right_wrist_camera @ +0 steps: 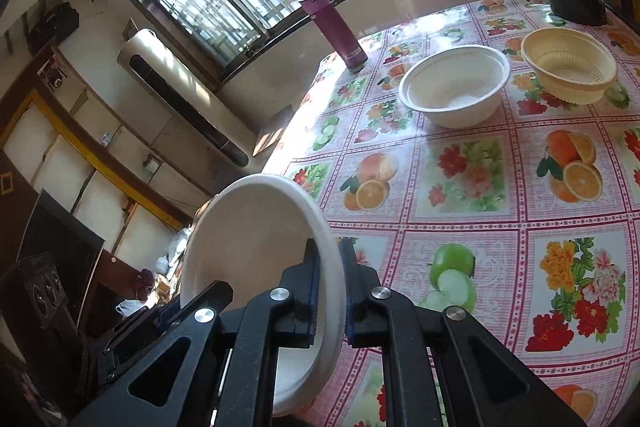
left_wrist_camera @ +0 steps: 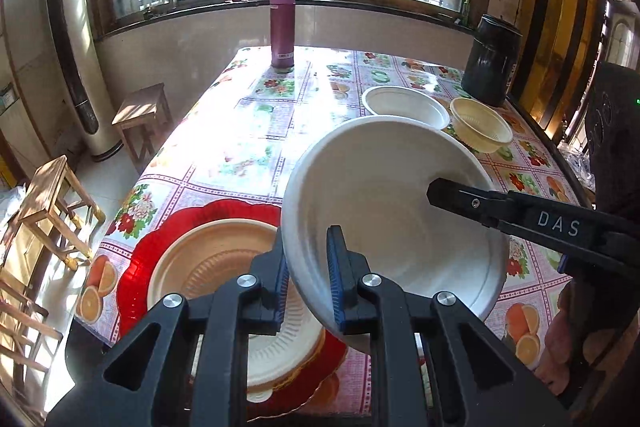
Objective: Organize plates and bowls
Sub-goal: 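Carry the white bowl with the left tool toward the red plate stack, then lower the white bowl into the beige bowl and open the left tool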
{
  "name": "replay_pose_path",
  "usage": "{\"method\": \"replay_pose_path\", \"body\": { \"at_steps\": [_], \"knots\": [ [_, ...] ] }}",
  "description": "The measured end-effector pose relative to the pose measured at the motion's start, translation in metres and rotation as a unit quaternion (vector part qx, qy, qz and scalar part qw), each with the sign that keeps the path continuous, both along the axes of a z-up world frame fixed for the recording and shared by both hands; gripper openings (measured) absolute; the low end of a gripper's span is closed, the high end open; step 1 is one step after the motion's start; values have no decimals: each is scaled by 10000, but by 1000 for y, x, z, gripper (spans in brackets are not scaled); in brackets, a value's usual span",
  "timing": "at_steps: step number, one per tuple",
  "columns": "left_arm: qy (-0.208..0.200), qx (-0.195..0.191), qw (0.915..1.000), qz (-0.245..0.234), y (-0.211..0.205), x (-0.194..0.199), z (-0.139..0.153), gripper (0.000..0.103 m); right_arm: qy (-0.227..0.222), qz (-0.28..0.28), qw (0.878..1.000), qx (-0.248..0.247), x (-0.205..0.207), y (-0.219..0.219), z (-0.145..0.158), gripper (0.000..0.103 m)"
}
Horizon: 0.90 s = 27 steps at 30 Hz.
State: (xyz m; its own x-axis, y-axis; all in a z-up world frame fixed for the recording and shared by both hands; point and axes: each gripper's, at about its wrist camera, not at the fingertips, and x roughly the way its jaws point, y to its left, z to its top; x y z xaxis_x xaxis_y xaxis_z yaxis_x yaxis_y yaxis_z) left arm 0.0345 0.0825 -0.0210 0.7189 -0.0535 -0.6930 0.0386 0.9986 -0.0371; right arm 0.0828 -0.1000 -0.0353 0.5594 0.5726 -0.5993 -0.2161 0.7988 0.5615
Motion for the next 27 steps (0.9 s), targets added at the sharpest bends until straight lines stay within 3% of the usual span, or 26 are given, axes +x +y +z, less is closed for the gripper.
{"method": "replay_pose_path", "body": {
  "at_steps": [10, 17, 23, 25, 27],
  "knots": [
    [257, 54, 9980, 572, 58, -7, -26, 16, 103, 631, 9975, -305, -1, 81, -12, 9],
    [570, 23, 9958, 717, 77, -4, -51, 16, 326, 887, 9939, -574, 1, 109, -36, 13],
    [706, -225, 9939, 817, 88, -3, -61, 19, 194, 999, 9898, -1001, -1, 124, -46, 14],
    [707, -283, 9938, 805, 90, -3, -60, 19, 97, 1050, 9884, -1092, -3, 127, -44, 22],
    [694, -401, 9936, 790, 92, -3, -60, 21, 70, 1202, 9883, -932, -6, 128, -43, 41]
  ]
}}
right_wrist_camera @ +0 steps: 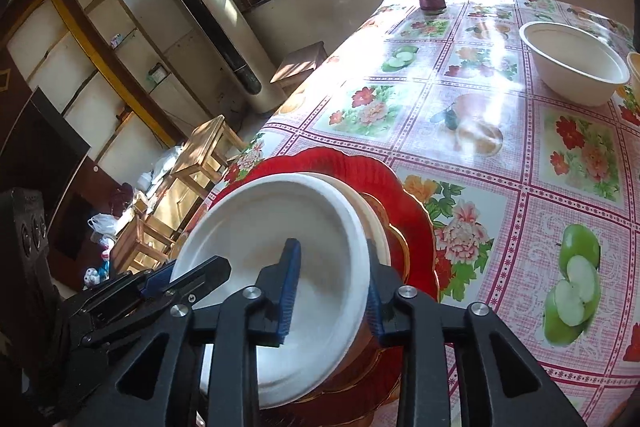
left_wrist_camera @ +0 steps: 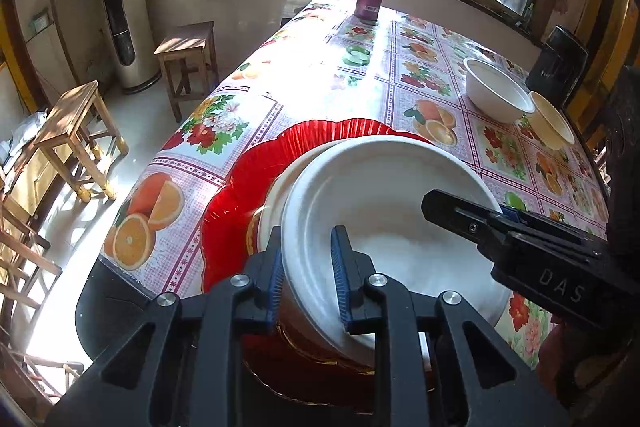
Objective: Organize plates and bowls
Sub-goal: 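Lower the white bowl into the beige bowl and open the left tool, then move the left tool away from the stack toward the remaining bowls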
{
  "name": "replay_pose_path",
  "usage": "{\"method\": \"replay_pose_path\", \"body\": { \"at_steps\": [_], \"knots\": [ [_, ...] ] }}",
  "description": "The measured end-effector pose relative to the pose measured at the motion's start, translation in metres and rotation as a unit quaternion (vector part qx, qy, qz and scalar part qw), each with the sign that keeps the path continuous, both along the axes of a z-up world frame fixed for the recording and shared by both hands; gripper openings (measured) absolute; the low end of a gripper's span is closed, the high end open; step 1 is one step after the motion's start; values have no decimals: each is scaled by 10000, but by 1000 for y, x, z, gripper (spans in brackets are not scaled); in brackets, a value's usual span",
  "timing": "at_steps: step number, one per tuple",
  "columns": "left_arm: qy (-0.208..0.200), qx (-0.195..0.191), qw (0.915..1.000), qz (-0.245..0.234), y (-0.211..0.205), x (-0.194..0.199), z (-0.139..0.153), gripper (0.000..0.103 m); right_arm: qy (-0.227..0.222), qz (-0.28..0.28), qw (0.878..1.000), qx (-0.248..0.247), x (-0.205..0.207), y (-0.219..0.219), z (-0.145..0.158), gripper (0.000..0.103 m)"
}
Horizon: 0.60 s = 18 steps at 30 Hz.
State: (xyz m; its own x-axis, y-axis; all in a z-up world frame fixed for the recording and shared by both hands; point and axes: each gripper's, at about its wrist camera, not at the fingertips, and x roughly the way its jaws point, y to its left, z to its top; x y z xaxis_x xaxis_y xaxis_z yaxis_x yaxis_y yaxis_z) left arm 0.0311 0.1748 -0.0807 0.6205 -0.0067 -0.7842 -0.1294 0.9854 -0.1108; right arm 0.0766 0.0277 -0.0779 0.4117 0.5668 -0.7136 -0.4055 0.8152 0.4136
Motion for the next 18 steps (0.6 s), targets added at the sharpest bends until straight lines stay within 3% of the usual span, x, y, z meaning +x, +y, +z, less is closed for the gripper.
{"method": "replay_pose_path", "body": {
  "at_steps": [3, 5, 6, 7, 12, 14, 16, 18],
  "knots": [
    [-87, -124, 9999, 49, 2, -3, 3, 26, -229, 106, 9995, 191, -6, -1, 8, 61],
    [-249, -46, 9996, 98, 1, -7, 9, 43, -508, 100, 9985, 178, -11, -4, 16, 74],
    [-365, 17, 9992, 152, 0, -9, 12, 63, -672, 63, 9975, 191, -14, -7, 20, 78],
    [-516, 41, 9985, 198, 0, -12, 17, 73, -827, 40, 9962, 263, -16, -12, 25, 78],
    [-1139, 206, 9925, 395, -6, -24, 41, 75, -1261, -331, 9898, 577, -19, -48, 48, 86],
    [-1388, 271, 9890, 445, -11, -30, 52, 81, -1404, -510, 9868, 623, -19, -67, 59, 91],
    [-1645, 333, 9849, 419, -19, -36, 62, 84, -1524, -686, 9838, 655, -19, -88, 71, 100],
    [-1871, 359, 9812, 295, -30, -39, 70, 84, -1625, -833, 9804, 735, -20, -112, 83, 103]
  ]
}}
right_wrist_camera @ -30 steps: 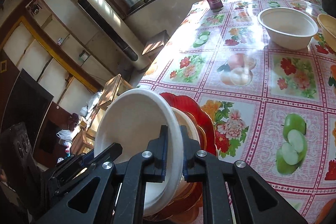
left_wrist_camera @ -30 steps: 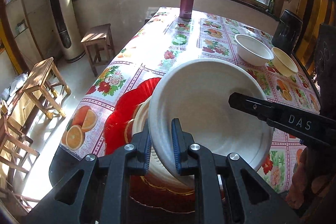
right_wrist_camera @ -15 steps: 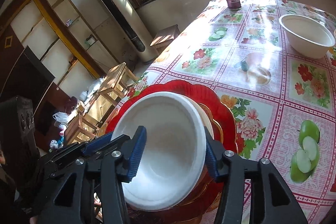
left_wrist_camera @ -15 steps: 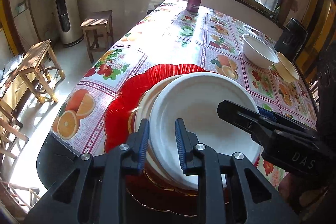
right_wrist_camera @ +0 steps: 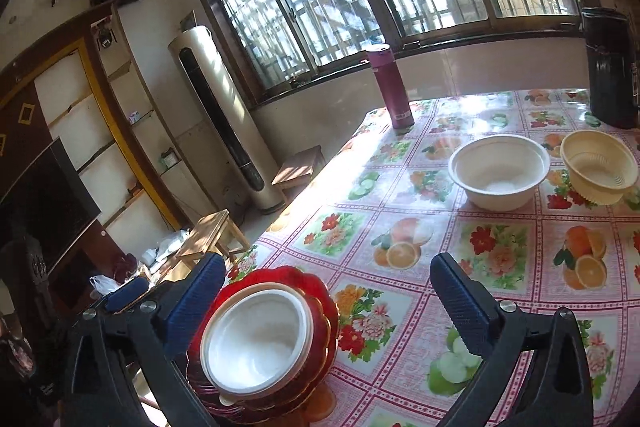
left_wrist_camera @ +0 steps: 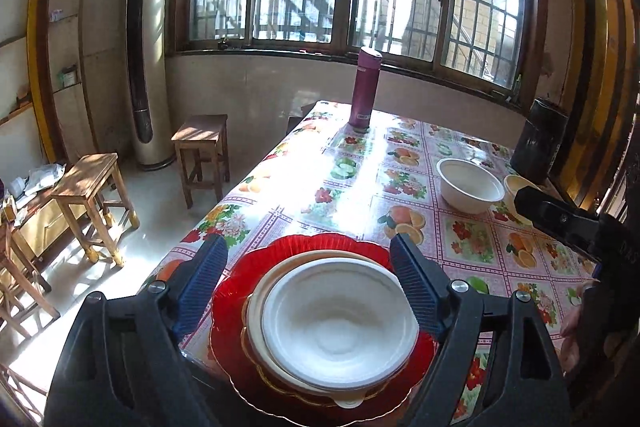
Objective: Organize plates and bowls
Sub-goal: 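Move the left tool away from the stack toward the remaining bowls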
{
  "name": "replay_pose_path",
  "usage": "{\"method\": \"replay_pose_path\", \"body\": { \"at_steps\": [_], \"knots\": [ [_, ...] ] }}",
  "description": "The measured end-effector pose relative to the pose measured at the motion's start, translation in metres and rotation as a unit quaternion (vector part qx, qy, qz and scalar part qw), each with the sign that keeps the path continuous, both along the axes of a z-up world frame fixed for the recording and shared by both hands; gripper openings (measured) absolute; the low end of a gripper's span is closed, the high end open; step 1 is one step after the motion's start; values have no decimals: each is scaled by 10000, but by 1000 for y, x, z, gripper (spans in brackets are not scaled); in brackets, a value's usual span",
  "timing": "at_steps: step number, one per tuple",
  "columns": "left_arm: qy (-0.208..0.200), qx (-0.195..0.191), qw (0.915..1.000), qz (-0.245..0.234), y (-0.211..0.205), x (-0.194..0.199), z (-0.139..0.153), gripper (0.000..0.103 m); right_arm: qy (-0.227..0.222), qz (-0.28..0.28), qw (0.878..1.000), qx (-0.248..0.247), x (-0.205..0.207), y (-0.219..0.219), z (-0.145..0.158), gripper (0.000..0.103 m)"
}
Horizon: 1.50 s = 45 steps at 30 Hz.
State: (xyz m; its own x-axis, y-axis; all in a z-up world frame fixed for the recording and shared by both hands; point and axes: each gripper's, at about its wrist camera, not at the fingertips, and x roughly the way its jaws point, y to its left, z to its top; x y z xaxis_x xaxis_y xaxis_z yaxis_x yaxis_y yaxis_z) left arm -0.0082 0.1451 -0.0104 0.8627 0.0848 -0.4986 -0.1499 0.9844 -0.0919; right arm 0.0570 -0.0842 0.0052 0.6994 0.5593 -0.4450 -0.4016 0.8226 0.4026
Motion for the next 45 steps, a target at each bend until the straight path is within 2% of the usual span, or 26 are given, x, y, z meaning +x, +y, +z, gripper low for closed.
{"method": "replay_pose_path", "body": {
  "at_steps": [3, 7, 10, 12, 14, 15, 16, 18, 19, 21, 22, 23, 26, 28, 29, 30, 32, 34, 35, 36, 38, 40, 41, 42, 43, 45],
  "knots": [
    [-200, -27, 9994, -296, -18, -1, 8, 86, -67, -146, 9995, 287, 2, -40, 11, 103],
    [-78, -3, 9971, -753, -45, 7, 11, 92, -614, -508, 9946, 658, -4, -102, 16, 103],
    [-50, 1, 9949, -1003, -65, 12, 13, 94, -705, -803, 9894, 983, -6, -146, 12, 103],
    [-27, -20, 9933, -1159, -79, 15, 15, 95, -804, -992, 9814, 1436, -9, -176, 5, 103],
    [21, -66, 9915, -1296, -90, 19, 15, 103, -952, -1170, 9675, 2031, -11, -207, -6, 103],
    [41, -61, 9907, -1359, -97, 21, 16, 103, -913, -1276, 9597, 2333, -9, -221, -15, 103],
    [63, -32, 9898, -1420, -104, 23, 15, 103, -697, -1373, 9528, 2615, -4, -235, -25, 103],
    [89, 77, 9885, -1508, -117, 26, 15, 103, 396, -1308, 9425, 3049, 17, -259, -53, 103],
    [91, 141, 9878, -1547, -124, 27, 15, 103, 917, -1248, 9298, 3340, 28, -269, -71, 103],
    [87, 254, 9863, -1628, -136, 31, 16, 103, 1488, -1338, 8990, 3895, 40, -288, -104, 103],
    [95, 351, 9856, -1653, -143, 33, 16, 103, 1632, -1430, 8906, 3996, 44, -296, -115, 103],
    [121, 493, 9848, -1662, -150, 37, 17, 103, 1731, -1519, 8880, 3979, 48, -303, -121, 103],
    [238, 980, 9804, -1690, -168, 52, 21, 103, 1918, -1615, 8872, 3874, 65, -314, -117, 103],
    [304, 1368, 9762, -1655, -178, 62, 28, 103, 1917, -1559, 8889, 3858, 79, -317, -95, 103],
    [271, 1642, 9723, -1639, -183, 66, 34, 103, 1813, -1573, 8965, 3723, 84, -317, -75, 103],
    [154, 1981, 9676, -1557, -187, 68, 44, 103, 1592, -1567, 9092, 3514, 88, -315, -47, 103],
    [-281, 2559, 9574, -1306, -191, 65, 68, 103, 839, -1506, 9453, 2769, 89, -298, 25, 103],
    [-808, 2710, 9529, -1093, -187, 58, 101, 103, -255, -1493, 9719, 1800, 72, -266, 103, 103],
    [-1093, 2628, 9539, -955, -182, 53, 119, 103, -907, -1485, 9752, 1370, 58, -248, 136, 103],
    [-1402, 2465, 9554, -820, -175, 47, 138, 103, -1525, -1451, 9718, 1059, 44, -232, 161, 103],
    [-1982, 1997, 9582, -513, -157, 35, 170, 103, -2617, -1332, 9530, 742, 18, -205, 188, 103],
    [-2363, 1463, 9603, -247, -139, 32, 188, 103, -3209, -1437, 9312, 966, 11, -191, 185, 103],
    [-2422, 1226, 9623, -147, -131, 36, 191, 103, -3230, -1556, 9255, 1220, 16, -190, 174, 103],
    [-2350, 1050, 9663, -24, -125, 44, 188, 103, -3010, -1653, 9276, 1470, 29, -191, 158, 103],
    [-2134, 943, 9724, 58, -123, 58, 182, 103, -2539, -1672, 9372, 1710, 52, -194, 140, 103],
    [-1416, 949, 9854, 5, -125, 94, 161, 103, -1379, -1334, 9590, 2085, 107, -197, 96, 103]
  ]
}}
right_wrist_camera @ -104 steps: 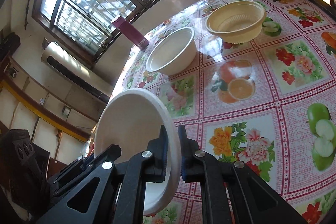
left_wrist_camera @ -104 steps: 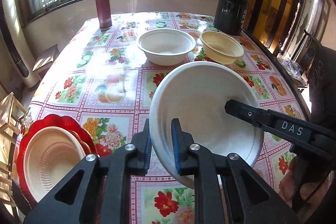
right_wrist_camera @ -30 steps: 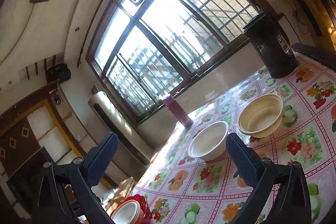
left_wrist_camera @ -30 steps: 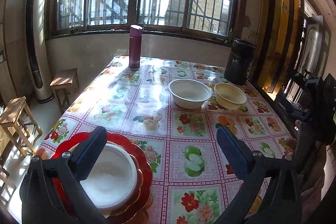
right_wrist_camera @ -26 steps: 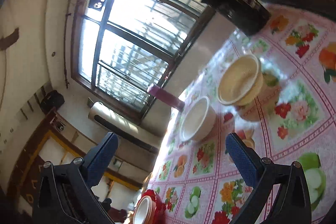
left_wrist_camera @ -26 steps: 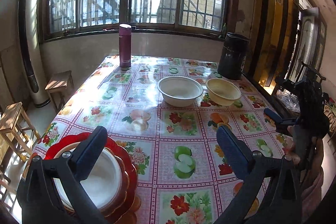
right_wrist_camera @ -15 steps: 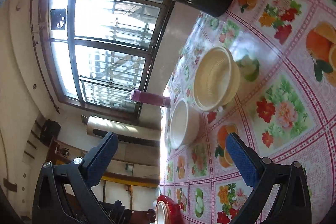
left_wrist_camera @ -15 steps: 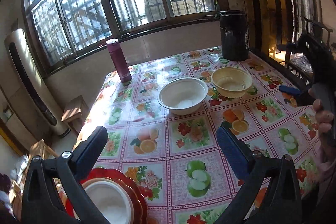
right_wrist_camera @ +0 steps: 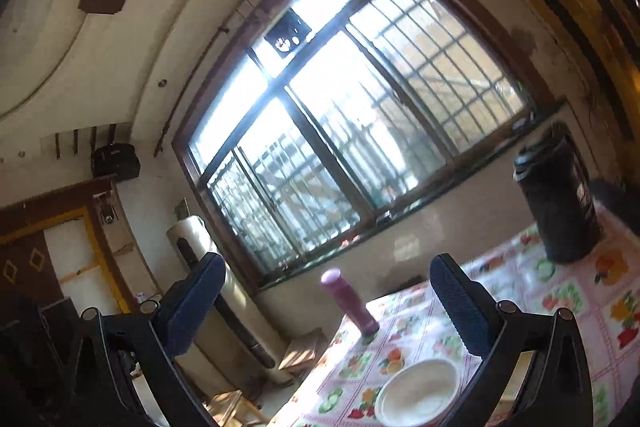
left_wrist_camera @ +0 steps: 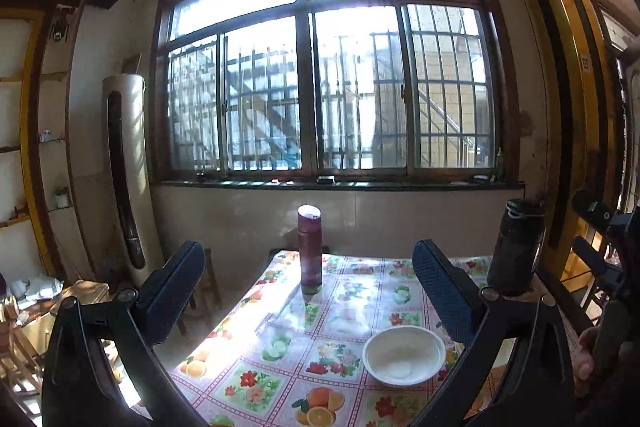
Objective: Organize plates and bowls
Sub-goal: 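Move the left tool away from the stack toward the remaining bowls, then position the open left tool at the rim of the beige bowl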
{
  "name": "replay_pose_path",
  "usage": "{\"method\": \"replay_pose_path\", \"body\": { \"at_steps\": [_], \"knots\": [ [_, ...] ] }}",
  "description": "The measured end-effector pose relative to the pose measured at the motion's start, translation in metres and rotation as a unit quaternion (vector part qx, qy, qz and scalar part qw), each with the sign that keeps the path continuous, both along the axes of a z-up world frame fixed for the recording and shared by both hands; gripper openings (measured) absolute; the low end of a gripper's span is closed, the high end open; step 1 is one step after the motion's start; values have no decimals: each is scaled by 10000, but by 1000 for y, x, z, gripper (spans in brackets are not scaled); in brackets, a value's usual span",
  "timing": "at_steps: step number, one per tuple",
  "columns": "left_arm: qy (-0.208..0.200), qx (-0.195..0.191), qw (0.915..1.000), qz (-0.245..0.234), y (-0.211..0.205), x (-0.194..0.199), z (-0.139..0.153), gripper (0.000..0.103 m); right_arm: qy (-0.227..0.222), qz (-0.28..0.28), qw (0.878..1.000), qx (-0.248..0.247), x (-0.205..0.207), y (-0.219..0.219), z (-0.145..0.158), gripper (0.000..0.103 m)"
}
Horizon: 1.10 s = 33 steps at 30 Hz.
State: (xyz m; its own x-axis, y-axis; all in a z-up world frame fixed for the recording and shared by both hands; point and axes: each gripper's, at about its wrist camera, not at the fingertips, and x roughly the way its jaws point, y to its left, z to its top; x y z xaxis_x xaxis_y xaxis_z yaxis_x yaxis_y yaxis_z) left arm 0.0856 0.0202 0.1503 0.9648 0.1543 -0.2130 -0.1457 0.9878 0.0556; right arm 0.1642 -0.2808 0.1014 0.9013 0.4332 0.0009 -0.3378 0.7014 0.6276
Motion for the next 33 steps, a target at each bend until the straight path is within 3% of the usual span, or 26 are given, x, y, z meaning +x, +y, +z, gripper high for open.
{"method": "replay_pose_path", "body": {
  "at_steps": [2, 5, 9, 11, 12, 14, 18, 20, 23, 28, 33],
  "knots": [
    [836, 253, 9961, 72, -11, 39, -34, 103, 1023, 394, 9937, 236, 42, -2, -53, 103],
    [1873, 339, 9816, 137, -21, 81, -84, 103, 1928, 735, 9781, 265, 82, -4, -111, 103],
    [2848, -63, 9583, 232, -25, 124, -135, 103, 2936, 1062, 9476, 671, 112, -32, -162, 103],
    [3186, -460, 9465, 233, -28, 137, -157, 103, 3120, 1259, 9370, 938, 114, -47, -182, 103],
    [3269, -614, 9428, 227, -33, 139, -164, 103, 3230, 1267, 9329, 967, 116, -53, -188, 103],
    [3230, -791, 9431, 50, -49, 136, -173, 103, 3423, 745, 9331, 816, 109, -78, -189, 103],
    [3315, -675, 9402, -407, -99, 143, -181, 103, 3101, 214, 9489, 546, 86, -117, -165, 103],
    [3409, -746, 9350, -636, -123, 152, -182, 103, 3119, -16, 9501, 71, 80, -124, -152, 103],
    [3521, -944, 9271, -870, -150, 167, -186, 103, 3212, 76, 9466, -273, 84, -134, -152, 103],
    [3839, -954, 9127, -1023, -176, 200, -192, 103, 3509, 387, 9356, 11, 107, -151, -176, 103],
    [3837, -450, 9174, -959, -191, 236, -181, 103, 3709, 660, 9260, 267, 125, -146, -200, 103]
  ]
}}
